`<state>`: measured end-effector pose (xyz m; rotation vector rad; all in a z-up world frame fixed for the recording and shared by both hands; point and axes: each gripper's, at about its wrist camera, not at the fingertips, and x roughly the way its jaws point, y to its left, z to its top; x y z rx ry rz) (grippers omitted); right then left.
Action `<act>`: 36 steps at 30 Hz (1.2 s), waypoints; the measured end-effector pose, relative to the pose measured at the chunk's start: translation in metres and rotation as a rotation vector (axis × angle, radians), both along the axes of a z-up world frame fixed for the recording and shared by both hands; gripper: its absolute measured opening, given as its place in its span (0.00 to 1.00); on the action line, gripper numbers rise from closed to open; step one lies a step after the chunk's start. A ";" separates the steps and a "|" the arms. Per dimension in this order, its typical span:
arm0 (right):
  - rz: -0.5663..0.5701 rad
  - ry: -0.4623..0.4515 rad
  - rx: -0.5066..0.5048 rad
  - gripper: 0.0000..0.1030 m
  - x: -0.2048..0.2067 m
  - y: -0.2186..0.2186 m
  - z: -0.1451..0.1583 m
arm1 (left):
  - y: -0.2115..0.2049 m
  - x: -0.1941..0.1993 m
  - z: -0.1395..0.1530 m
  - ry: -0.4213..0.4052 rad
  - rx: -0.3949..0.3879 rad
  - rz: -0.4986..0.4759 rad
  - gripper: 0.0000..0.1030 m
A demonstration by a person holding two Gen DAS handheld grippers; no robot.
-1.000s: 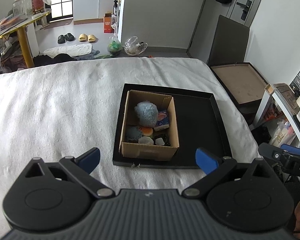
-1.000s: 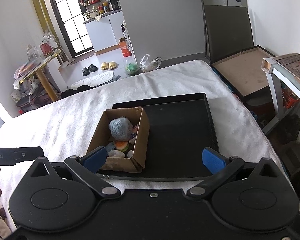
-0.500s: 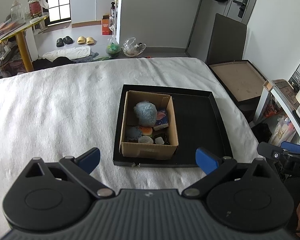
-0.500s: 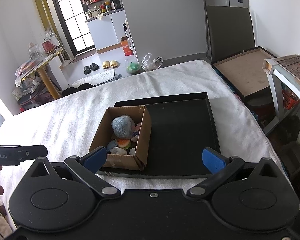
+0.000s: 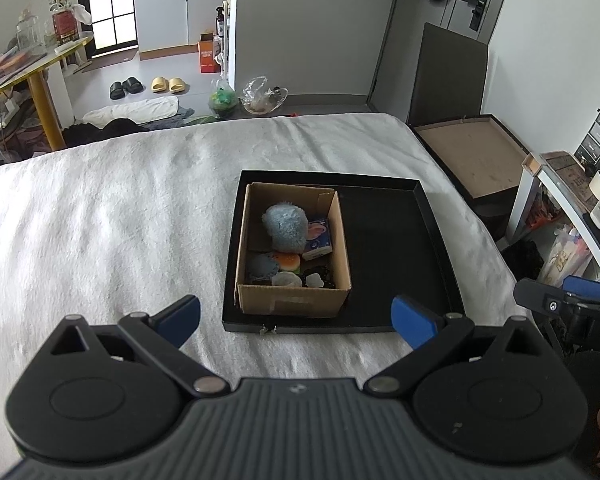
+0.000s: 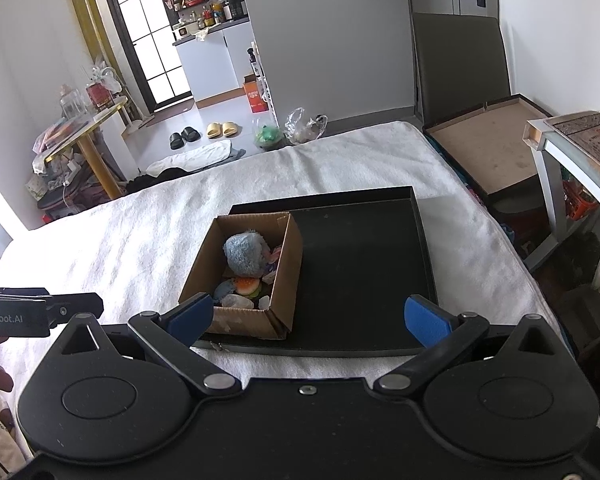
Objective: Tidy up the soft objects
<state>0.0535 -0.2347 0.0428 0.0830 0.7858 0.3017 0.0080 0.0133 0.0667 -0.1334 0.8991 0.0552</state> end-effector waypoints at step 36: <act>0.016 0.011 -0.020 1.00 0.005 0.006 0.002 | -0.001 0.003 0.002 0.009 0.019 -0.009 0.98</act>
